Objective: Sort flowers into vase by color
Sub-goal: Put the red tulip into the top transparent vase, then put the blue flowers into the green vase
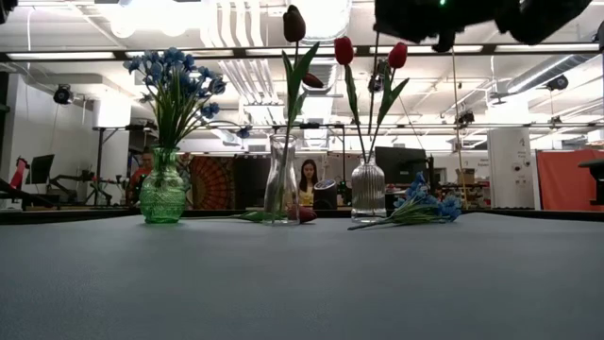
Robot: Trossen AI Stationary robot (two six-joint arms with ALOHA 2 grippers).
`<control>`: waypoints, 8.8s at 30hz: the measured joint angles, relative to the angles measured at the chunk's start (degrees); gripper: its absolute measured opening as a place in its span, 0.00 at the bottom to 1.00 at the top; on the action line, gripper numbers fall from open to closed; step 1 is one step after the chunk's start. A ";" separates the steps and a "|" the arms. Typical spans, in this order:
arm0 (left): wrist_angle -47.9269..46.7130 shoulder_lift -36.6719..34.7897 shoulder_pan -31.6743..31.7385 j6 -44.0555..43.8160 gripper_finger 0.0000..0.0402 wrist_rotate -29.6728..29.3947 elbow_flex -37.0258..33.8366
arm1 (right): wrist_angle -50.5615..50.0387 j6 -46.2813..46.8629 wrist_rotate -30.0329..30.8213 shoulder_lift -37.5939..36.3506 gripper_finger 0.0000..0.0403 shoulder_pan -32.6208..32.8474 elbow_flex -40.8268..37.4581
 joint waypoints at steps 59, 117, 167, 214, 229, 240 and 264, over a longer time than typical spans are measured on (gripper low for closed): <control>-2.04 -0.17 2.42 0.68 0.42 -0.92 0.00 | 0.00 3.98 -8.70 4.31 0.14 -11.66 -0.35; 14.94 21.99 16.24 0.60 0.42 25.55 2.32 | -72.11 7.44 13.86 2.22 0.78 8.11 39.16; 91.56 64.39 40.75 27.82 0.42 32.87 1.53 | -118.28 33.96 -15.17 2.34 0.66 16.91 49.18; 56.08 56.66 39.36 11.80 0.00 39.04 0.03 | -123.19 36.92 -15.11 2.38 0.61 16.91 48.32; 41.95 52.68 36.70 0.83 0.25 38.92 -0.05 | -123.23 36.92 -15.15 2.40 0.61 16.91 48.19; 63.16 54.09 40.01 16.68 0.42 41.44 0.06 | -123.29 36.75 -15.17 2.40 0.61 16.91 47.41; 69.50 60.28 44.54 18.88 0.03 44.19 0.71 | -123.16 36.95 -15.18 2.36 0.61 17.69 44.00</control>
